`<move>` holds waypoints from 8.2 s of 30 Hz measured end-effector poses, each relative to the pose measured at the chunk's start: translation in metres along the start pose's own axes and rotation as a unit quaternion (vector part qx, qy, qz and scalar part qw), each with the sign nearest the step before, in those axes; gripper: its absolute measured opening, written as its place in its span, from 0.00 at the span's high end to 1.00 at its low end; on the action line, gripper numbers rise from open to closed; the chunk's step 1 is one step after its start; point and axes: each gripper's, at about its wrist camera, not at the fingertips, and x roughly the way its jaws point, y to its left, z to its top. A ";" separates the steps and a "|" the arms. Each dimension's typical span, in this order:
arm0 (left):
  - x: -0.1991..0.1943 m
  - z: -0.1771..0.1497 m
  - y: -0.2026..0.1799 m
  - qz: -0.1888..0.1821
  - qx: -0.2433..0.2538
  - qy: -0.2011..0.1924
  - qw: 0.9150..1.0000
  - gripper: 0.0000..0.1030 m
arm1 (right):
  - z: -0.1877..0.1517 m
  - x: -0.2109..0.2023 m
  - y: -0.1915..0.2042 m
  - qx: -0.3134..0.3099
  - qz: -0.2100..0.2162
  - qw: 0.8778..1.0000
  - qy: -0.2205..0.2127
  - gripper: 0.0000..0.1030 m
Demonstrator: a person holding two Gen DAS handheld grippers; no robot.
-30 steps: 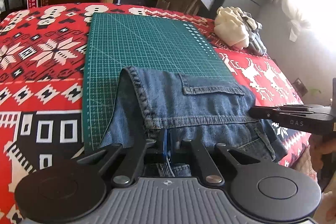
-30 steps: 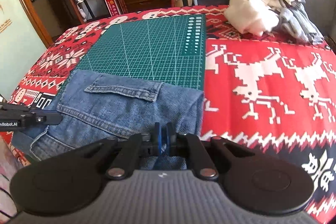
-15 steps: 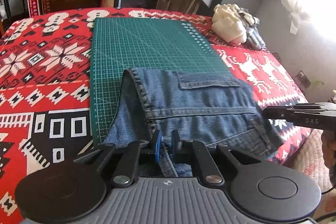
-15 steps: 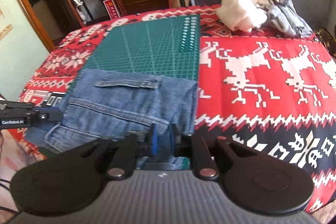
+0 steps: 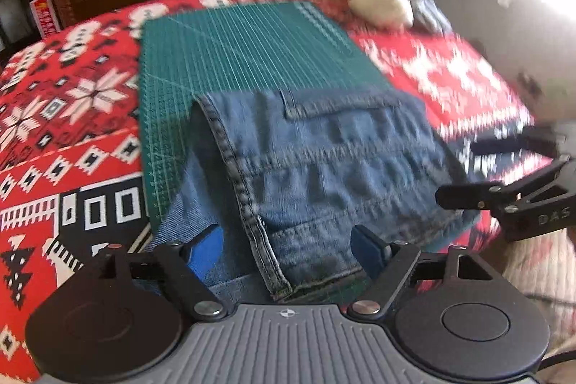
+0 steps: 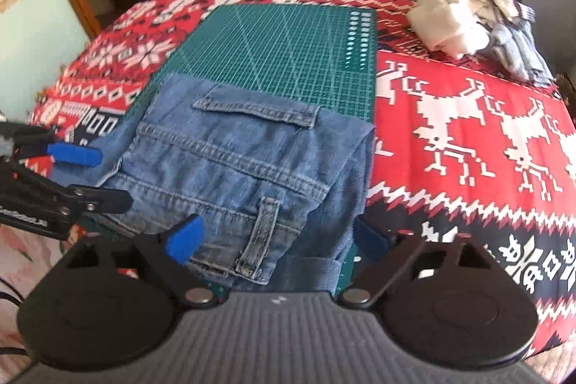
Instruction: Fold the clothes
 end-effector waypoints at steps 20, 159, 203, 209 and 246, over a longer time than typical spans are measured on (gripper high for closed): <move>0.032 0.011 0.008 -0.001 -0.026 0.076 0.997 0.00 | 0.009 0.042 -0.023 0.061 0.016 0.994 0.091 0.00; 0.047 0.095 0.052 -0.137 -0.232 0.007 0.963 0.97 | 0.063 0.037 -0.038 0.149 0.051 0.987 -0.031 0.95; 0.032 0.018 0.010 -0.107 -0.119 0.026 0.987 0.97 | -0.005 0.018 -0.003 0.067 0.049 0.996 -0.029 1.00; 0.024 0.011 0.011 -0.103 -0.125 0.033 0.986 0.97 | -0.011 0.005 -0.018 0.095 0.048 0.994 -0.012 1.00; -0.012 0.015 0.032 -0.097 -0.139 0.007 0.985 0.95 | 0.003 0.014 -0.043 0.074 -0.015 0.997 0.001 1.00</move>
